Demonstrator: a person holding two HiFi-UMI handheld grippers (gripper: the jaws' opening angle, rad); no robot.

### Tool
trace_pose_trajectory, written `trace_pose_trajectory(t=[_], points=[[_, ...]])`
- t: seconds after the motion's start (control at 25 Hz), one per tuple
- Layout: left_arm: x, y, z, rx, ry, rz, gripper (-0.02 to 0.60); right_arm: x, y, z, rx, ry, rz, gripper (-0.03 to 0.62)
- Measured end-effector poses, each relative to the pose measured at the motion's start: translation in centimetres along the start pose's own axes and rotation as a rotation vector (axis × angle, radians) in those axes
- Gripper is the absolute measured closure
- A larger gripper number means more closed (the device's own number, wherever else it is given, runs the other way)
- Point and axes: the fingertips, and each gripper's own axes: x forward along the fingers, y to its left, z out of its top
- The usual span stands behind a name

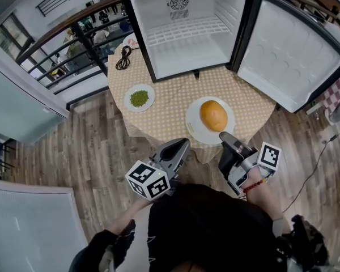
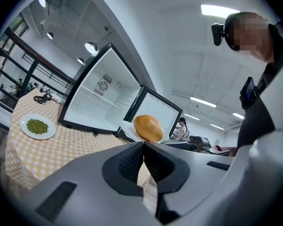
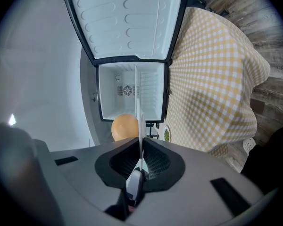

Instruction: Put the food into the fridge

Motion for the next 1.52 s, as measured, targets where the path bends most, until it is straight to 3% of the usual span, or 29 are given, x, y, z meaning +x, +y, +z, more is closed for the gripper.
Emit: trace_pose_trajectory(t=[0.72,1.32,1.52], points=[[4.9,11.2,7.8,0.021,0.062,-0.119,0.571,10.8,1.1,4.0,0.01,-0.132,0.003,0.563],[5.6,15.4,9.6,0.017,0.122,-0.271,0.571,15.2,0.7,4.0,0.001,-0.27,-0.049,0.562],[5.0,16.9,9.7,0.015,0.131,-0.29,0.571,15.9,0.4,3.5,-0.003,-0.309,-0.059,0.563]])
